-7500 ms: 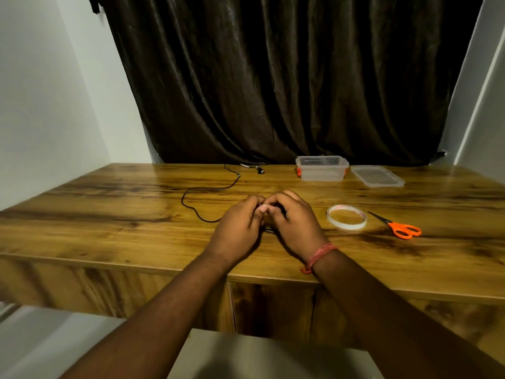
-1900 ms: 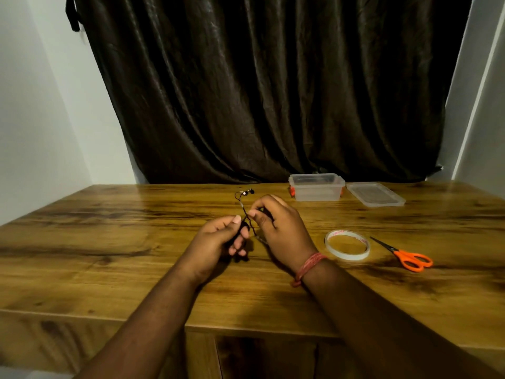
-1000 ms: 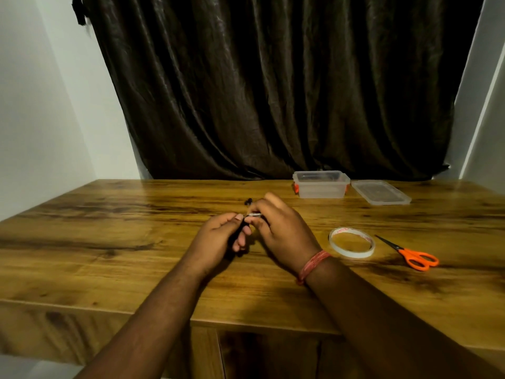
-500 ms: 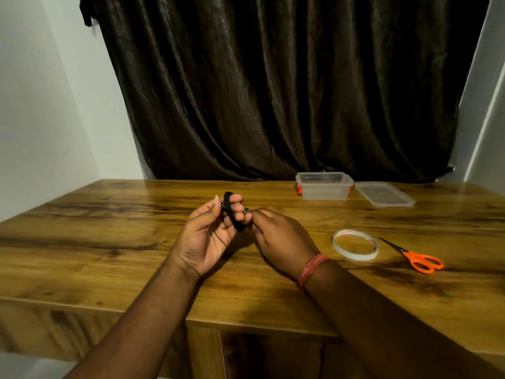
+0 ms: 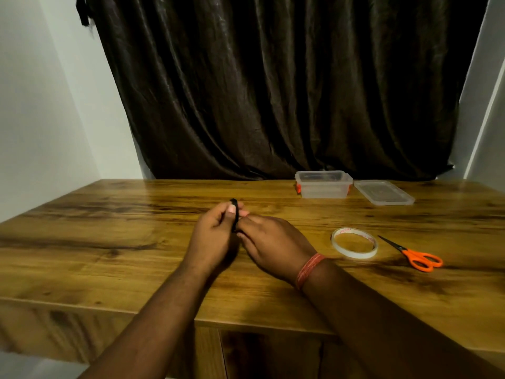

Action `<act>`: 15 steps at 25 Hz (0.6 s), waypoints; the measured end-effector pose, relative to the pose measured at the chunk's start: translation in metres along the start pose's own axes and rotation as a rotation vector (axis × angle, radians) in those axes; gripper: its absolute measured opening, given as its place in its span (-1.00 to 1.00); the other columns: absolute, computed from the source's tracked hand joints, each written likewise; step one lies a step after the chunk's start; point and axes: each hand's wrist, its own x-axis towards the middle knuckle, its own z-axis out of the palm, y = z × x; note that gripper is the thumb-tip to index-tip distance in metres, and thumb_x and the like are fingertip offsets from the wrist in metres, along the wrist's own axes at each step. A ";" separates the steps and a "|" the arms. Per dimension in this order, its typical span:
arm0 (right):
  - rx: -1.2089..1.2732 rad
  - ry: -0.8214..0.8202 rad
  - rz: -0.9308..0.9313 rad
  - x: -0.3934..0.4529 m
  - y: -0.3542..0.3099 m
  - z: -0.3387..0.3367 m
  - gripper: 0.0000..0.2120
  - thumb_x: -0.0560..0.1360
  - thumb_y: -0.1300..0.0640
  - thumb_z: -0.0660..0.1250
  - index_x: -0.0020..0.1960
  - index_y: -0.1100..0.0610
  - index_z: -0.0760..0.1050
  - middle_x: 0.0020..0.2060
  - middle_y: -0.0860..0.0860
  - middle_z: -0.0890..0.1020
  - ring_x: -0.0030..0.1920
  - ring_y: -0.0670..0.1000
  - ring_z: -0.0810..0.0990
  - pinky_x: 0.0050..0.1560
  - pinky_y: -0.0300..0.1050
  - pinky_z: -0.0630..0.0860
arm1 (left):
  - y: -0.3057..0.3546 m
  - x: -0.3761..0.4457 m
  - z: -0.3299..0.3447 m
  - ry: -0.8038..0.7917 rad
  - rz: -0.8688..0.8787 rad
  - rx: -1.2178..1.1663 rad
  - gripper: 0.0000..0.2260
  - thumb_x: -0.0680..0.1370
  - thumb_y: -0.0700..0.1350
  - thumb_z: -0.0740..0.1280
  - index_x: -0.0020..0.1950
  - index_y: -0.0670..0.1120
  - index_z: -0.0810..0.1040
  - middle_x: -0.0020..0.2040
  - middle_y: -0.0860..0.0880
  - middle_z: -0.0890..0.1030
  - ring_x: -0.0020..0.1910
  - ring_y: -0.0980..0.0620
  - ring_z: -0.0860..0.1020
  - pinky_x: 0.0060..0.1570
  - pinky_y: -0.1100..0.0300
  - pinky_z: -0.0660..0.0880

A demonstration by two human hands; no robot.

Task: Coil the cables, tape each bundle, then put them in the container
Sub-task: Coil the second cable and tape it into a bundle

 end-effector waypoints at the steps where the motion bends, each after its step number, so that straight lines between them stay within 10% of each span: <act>1: 0.022 0.017 0.010 0.000 0.001 -0.001 -0.84 0.59 0.06 0.21 0.14 0.05 0.47 0.05 -0.01 0.57 -0.01 0.04 0.57 -0.06 -0.03 0.53 | -0.002 0.000 -0.001 -0.045 -0.012 0.066 -0.78 0.66 -0.09 0.21 0.00 -0.07 0.65 -0.10 -0.08 0.70 -0.06 -0.10 0.64 0.02 0.00 0.53; 8: 0.231 0.220 0.114 -0.001 0.013 -0.010 -0.81 0.54 0.29 0.31 0.07 0.05 0.50 -0.04 -0.10 0.47 -0.07 -0.24 0.40 -0.08 -0.50 0.32 | 0.003 0.000 -0.004 -0.261 -0.230 -0.176 -0.67 0.62 -0.04 0.22 -0.27 -0.17 0.55 -0.51 -0.07 0.38 -0.51 -0.02 0.31 -0.37 0.13 0.32; 15: 0.320 0.107 0.174 0.002 0.014 0.003 -0.85 0.60 0.16 0.22 0.14 0.07 0.51 0.00 0.00 0.60 -0.01 0.02 0.55 -0.03 0.03 0.51 | 0.024 -0.002 -0.016 -0.339 -0.230 -0.750 -0.68 0.58 -0.06 0.17 -0.21 -0.18 0.61 -0.44 -0.02 0.42 -0.51 0.12 0.42 -0.36 0.22 0.51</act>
